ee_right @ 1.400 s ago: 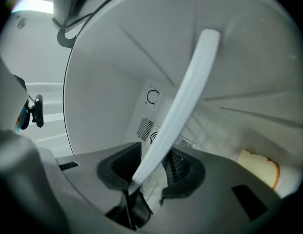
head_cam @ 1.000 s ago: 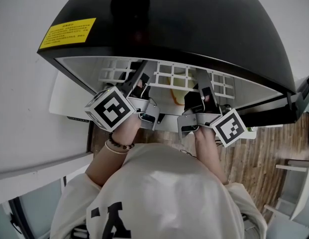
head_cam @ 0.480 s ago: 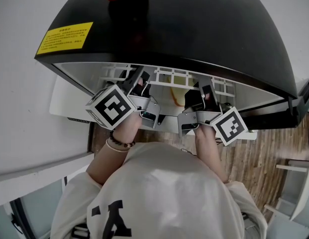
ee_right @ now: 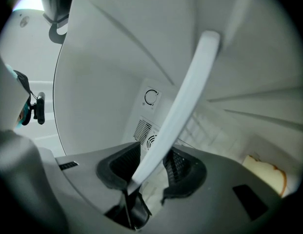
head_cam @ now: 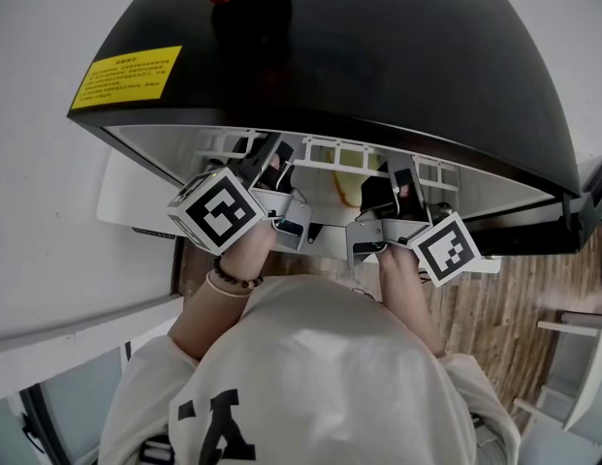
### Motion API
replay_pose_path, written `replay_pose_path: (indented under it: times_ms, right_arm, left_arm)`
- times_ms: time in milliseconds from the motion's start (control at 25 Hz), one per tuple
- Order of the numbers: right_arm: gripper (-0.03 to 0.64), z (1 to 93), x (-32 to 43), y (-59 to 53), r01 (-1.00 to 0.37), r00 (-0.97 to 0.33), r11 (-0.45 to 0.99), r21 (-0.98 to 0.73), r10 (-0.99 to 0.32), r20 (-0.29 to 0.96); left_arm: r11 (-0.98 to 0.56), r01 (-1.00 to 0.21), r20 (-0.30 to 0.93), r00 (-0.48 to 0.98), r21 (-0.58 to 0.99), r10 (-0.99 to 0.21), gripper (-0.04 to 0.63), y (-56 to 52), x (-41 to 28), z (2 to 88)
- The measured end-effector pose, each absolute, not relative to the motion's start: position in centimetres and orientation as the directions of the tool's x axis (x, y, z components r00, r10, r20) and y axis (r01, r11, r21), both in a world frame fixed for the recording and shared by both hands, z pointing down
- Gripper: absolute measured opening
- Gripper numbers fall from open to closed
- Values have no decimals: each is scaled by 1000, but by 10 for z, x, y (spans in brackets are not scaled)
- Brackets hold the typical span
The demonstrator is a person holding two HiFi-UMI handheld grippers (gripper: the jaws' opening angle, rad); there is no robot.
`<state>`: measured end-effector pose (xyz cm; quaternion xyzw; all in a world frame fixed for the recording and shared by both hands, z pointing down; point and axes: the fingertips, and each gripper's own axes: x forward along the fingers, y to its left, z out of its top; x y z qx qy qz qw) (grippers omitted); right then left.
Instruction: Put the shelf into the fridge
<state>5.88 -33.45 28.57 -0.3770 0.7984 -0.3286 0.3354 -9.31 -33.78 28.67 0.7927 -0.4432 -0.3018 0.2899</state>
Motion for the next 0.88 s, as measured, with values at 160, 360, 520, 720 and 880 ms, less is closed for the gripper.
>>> replay_pose_path:
  times_ms: [160, 360, 520, 720, 880]
  right_arm:
    - [160, 283, 57, -333, -426, -489, 515, -744, -823, -290]
    - [245, 279, 55, -316, -524, -490, 551, -650, -818, -299]
    - [253, 283, 53, -300, -560, -494, 565, -606, -815, -302]
    - [252, 301, 46, -276, -665, -465, 525, -531, -848, -256]
    - [155, 322, 38, -250, -708, -447, 482, -516, -872, -201]
  left_arm:
    - [-461, -534, -245, 426, 709, -871, 197, -332, -93, 286]
    - [-487, -622, -245, 436, 613, -866, 216, -311, -95, 285]
    - [-499, -718, -224, 450, 485, -865, 223, -287, -95, 289]
    - [-486, -780, -191, 447, 395, -874, 225, -267, -103, 308]
    - [-553, -755, -150, 537, 352, -830, 133, -247, -93, 327]
